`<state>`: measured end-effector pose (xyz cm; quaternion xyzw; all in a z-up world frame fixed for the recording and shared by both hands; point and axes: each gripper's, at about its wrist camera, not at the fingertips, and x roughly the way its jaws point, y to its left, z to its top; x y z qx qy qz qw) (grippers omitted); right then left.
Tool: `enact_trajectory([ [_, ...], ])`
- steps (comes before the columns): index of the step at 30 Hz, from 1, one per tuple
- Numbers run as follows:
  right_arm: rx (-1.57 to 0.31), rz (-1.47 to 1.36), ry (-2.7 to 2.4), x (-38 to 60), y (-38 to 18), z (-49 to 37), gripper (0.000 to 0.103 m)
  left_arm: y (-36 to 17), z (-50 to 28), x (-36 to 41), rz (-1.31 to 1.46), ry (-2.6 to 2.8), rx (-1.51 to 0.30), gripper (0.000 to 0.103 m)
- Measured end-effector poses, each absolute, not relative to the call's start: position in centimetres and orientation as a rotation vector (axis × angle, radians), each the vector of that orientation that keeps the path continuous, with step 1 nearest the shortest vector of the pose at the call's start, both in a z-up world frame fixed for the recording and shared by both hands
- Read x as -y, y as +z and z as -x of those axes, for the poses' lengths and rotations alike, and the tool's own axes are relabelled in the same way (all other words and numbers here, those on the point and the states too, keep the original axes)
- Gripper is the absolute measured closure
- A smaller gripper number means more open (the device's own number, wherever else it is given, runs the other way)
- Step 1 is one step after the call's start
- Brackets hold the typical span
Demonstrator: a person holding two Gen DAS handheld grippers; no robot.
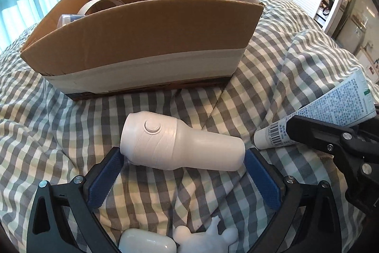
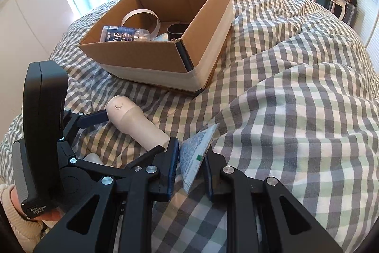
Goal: Organize objects
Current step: 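Grasp the white bottle with the left tool while the right tool holds the toothpaste tube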
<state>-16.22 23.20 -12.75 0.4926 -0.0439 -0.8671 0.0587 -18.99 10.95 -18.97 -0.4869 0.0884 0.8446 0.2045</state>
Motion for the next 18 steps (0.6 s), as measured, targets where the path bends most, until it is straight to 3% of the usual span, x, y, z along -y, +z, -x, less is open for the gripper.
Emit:
enact_trajectory([
  [8,0.112,-1.457,-2.661,-23.1,-11.9,15.8,0.084,-16.7,16.5,-8.4,1.338,2.392,-0.167,0.001],
  [18,0.053,-1.348,-2.701,-21.2,-8.5,14.2,0.085,-9.8,15.5,-4.8,1.188,2.571,-0.128,0.001],
])
